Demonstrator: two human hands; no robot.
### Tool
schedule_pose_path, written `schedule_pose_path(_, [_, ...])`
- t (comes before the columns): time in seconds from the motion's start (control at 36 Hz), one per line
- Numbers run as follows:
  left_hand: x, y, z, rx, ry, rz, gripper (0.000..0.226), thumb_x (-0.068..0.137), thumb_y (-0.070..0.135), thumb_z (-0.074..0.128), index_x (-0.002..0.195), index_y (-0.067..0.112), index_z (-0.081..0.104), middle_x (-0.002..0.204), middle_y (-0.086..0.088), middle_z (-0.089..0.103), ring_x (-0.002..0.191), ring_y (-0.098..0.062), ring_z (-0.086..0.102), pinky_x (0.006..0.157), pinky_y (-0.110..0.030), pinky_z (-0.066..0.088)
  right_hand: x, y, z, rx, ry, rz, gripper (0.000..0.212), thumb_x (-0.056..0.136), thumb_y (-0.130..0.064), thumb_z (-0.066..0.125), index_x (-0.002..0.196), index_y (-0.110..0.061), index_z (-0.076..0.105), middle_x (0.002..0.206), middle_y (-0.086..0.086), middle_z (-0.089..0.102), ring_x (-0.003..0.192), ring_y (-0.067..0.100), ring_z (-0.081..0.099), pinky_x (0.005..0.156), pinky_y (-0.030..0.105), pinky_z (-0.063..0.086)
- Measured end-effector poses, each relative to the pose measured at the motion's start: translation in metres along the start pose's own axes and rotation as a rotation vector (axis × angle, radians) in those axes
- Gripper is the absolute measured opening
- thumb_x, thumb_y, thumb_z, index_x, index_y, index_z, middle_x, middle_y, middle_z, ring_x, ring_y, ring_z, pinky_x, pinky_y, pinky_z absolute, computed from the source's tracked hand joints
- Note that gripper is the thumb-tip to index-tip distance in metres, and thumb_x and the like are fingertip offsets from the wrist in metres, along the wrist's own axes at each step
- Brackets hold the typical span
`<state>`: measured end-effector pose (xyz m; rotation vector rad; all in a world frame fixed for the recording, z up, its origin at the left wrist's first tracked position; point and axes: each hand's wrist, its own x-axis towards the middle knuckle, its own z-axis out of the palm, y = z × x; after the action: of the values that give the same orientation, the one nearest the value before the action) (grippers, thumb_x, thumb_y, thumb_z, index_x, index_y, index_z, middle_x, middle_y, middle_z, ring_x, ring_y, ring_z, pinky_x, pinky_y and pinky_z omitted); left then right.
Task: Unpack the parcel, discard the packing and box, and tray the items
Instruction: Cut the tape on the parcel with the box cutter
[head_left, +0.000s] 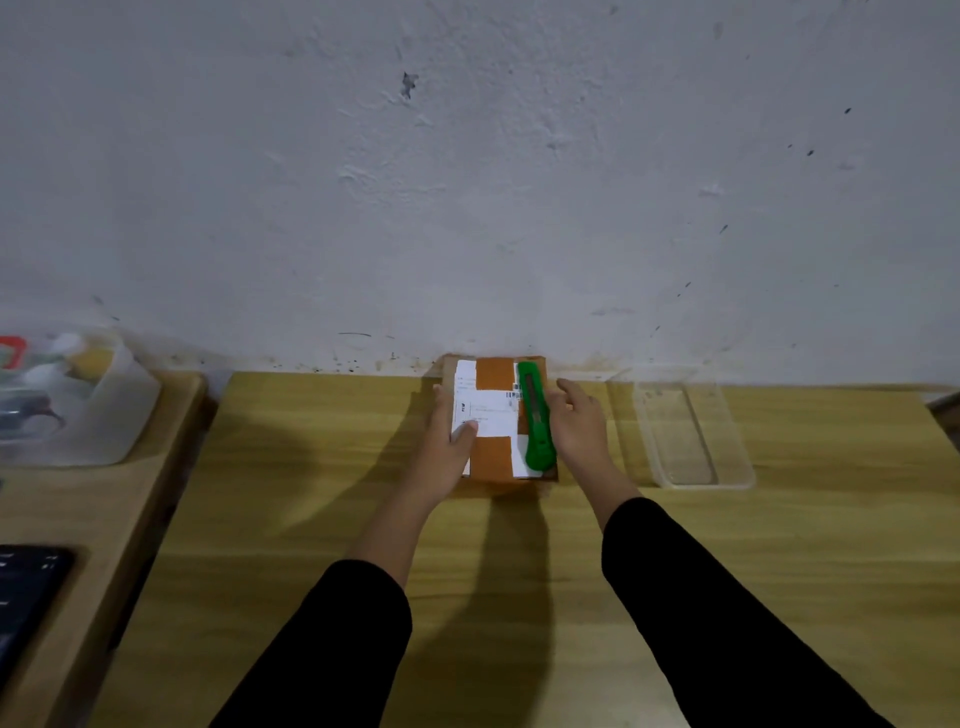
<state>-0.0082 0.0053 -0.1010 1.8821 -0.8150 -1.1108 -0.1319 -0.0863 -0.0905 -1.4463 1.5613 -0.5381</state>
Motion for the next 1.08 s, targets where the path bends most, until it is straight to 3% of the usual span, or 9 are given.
schedule_pose_path(0.14, [-0.002, -0.001, 0.005, -0.108, -0.001, 0.011, 0.068, 0.100, 0.023, 0.036, 0.146, 0.031, -0.012, 0.157, 0.002, 0.014, 0.140, -0.023, 0.026, 0.100, -0.032, 0.039, -0.001, 0.009, 0.001, 0.178, -0.205, 0.097, 0.039, 0.101, -0.027, 0.028, 0.137, -0.020, 0.041, 0.125, 0.005, 0.056, 0.099, 0.018, 0.056, 0.066, 0.024, 0.047])
schedule_pose_path(0.25, [-0.011, -0.006, 0.007, -0.124, -0.027, 0.040, 0.068, 0.100, 0.023, 0.035, 0.146, 0.031, -0.014, 0.158, 0.005, 0.008, 0.143, -0.020, 0.017, 0.105, -0.032, 0.032, -0.010, 0.019, -0.003, 0.239, -0.246, 0.120, 0.040, 0.100, -0.031, 0.029, 0.139, -0.027, 0.038, 0.130, 0.003, 0.056, 0.105, 0.019, 0.059, 0.083, 0.036, 0.053])
schedule_pose_path(0.33, [-0.024, -0.012, 0.010, -0.094, -0.030, 0.048, 0.069, 0.099, 0.024, 0.037, 0.146, 0.031, -0.013, 0.158, 0.005, 0.003, 0.145, -0.020, 0.011, 0.112, -0.037, 0.024, -0.028, 0.028, -0.009, 0.277, -0.238, 0.120, 0.040, 0.101, -0.029, 0.029, 0.140, -0.026, 0.038, 0.123, -0.001, 0.057, 0.094, 0.015, 0.059, 0.070, 0.028, 0.051])
schedule_pose_path(0.47, [-0.071, -0.029, 0.021, -0.098, -0.040, 0.037, 0.068, 0.099, 0.026, 0.038, 0.146, 0.033, -0.010, 0.158, 0.008, 0.003, 0.144, -0.016, 0.011, 0.115, -0.041, 0.025, -0.072, 0.053, -0.022, 0.301, -0.224, 0.113, 0.039, 0.101, -0.028, 0.031, 0.139, -0.026, 0.038, 0.130, 0.001, 0.055, 0.103, 0.017, 0.056, 0.073, 0.025, 0.048])
schedule_pose_path(0.56, [-0.112, -0.040, 0.032, -0.153, -0.034, 0.031, 0.068, 0.099, 0.019, 0.040, 0.148, 0.027, -0.007, 0.150, 0.014, 0.013, 0.132, -0.003, 0.020, 0.100, -0.015, 0.036, -0.110, 0.074, -0.034, 0.327, -0.228, 0.115, 0.041, 0.100, -0.027, 0.034, 0.141, -0.023, 0.037, 0.137, 0.001, 0.049, 0.117, 0.019, 0.053, 0.078, 0.023, 0.047])
schedule_pose_path(0.67, [-0.159, -0.058, 0.045, -0.188, 0.023, 0.022, 0.068, 0.097, 0.011, 0.044, 0.149, 0.021, 0.001, 0.152, 0.008, 0.015, 0.131, -0.001, 0.022, 0.089, -0.003, 0.036, -0.157, 0.103, -0.045, 0.376, -0.193, 0.098, 0.041, 0.099, -0.022, 0.038, 0.139, -0.015, 0.039, 0.144, 0.005, 0.043, 0.126, 0.019, 0.048, 0.094, 0.024, 0.044])
schedule_pose_path(0.78, [-0.183, -0.069, 0.055, -0.166, 0.081, 0.025, 0.068, 0.096, 0.015, 0.047, 0.149, 0.022, 0.004, 0.155, 0.009, 0.011, 0.136, -0.001, 0.016, 0.106, -0.016, 0.022, -0.183, 0.111, -0.048, 0.405, -0.144, 0.060, 0.039, 0.095, -0.026, 0.048, 0.134, -0.019, 0.047, 0.139, 0.002, 0.050, 0.118, 0.012, 0.051, 0.097, 0.022, 0.042])
schedule_pose_path(0.92, [-0.186, -0.069, 0.061, -0.185, 0.152, 0.016, 0.067, 0.096, 0.015, 0.047, 0.149, 0.021, 0.007, 0.153, 0.007, 0.019, 0.133, -0.001, 0.022, 0.099, -0.014, 0.027, -0.186, 0.113, -0.034, 0.053, -0.151, -0.112, 0.070, 0.089, -0.039, 0.055, 0.146, -0.015, 0.021, 0.131, 0.007, 0.052, 0.118, 0.023, 0.051, 0.100, 0.039, 0.044])
schedule_pose_path(1.08, [-0.184, -0.070, 0.059, -0.111, 0.137, 0.031, 0.066, 0.096, 0.017, 0.047, 0.149, 0.019, 0.006, 0.151, 0.006, 0.022, 0.125, 0.002, 0.022, 0.089, -0.003, 0.025, -0.180, 0.117, -0.041, -0.122, -0.075, -0.189, 0.059, 0.096, -0.028, 0.044, 0.147, -0.016, 0.017, 0.113, 0.018, 0.064, 0.091, 0.033, 0.061, 0.068, 0.032, 0.043])
